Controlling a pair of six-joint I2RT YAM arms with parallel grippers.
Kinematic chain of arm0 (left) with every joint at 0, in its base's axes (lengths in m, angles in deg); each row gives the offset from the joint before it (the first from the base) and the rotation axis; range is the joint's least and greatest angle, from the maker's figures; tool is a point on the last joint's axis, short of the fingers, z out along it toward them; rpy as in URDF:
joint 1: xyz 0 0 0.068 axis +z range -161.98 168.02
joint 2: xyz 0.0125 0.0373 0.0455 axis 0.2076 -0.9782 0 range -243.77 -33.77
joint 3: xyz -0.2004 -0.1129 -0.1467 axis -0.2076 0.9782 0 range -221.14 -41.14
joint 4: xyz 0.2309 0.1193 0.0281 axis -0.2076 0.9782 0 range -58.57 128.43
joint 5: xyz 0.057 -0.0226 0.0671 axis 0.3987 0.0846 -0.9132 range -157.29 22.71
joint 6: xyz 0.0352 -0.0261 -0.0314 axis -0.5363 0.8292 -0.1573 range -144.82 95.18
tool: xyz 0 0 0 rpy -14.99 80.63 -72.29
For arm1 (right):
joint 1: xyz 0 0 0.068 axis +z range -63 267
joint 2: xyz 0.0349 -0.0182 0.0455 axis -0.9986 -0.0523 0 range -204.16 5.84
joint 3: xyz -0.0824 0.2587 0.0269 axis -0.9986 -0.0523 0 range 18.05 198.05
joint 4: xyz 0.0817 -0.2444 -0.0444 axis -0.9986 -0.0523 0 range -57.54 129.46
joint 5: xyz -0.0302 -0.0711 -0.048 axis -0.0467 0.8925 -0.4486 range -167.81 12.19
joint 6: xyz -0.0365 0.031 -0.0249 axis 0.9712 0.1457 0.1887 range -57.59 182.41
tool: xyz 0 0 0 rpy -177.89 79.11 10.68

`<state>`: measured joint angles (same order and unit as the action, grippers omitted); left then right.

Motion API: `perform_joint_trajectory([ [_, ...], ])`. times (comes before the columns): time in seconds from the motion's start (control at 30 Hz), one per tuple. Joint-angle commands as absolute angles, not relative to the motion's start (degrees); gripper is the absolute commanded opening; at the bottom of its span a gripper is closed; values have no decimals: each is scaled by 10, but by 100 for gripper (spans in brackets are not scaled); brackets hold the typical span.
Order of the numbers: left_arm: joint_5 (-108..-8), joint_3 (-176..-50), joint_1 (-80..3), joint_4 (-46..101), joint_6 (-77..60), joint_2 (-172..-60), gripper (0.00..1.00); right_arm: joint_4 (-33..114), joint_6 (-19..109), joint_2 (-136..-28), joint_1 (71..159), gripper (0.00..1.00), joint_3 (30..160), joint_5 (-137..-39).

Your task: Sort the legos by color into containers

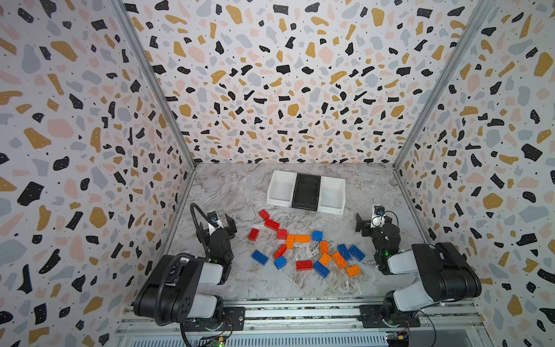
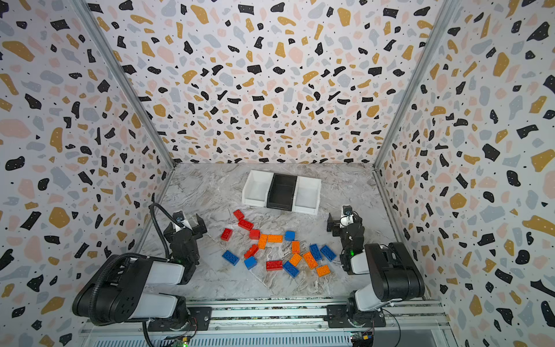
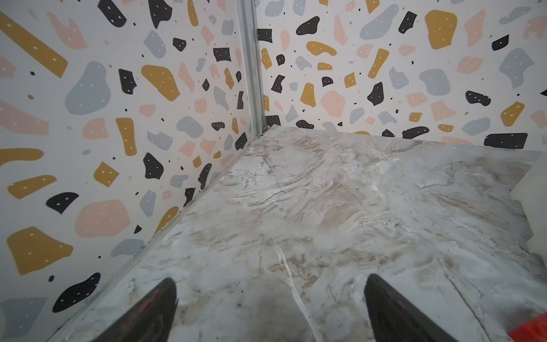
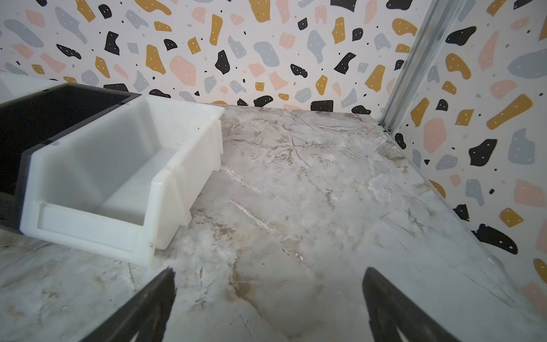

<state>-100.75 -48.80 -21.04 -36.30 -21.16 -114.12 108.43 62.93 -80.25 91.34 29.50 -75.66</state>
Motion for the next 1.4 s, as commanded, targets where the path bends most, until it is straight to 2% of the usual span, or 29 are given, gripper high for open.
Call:
perform_joint_trajectory([
  [0.0,-1009,-496,-208,-386,-209,-1135,100,1086,631,-792,912,99,308,-760],
  [1.23,-1006,-496,-208,-385,-210,-1134,100,1091,630,-787,916,99,306,-745],
  [1.3,-993,-507,-208,-379,-218,-1130,100,982,618,-756,925,99,345,-690],
  [1.37,-957,-569,-208,-245,-233,-1096,100,787,595,-728,917,99,439,-686],
])
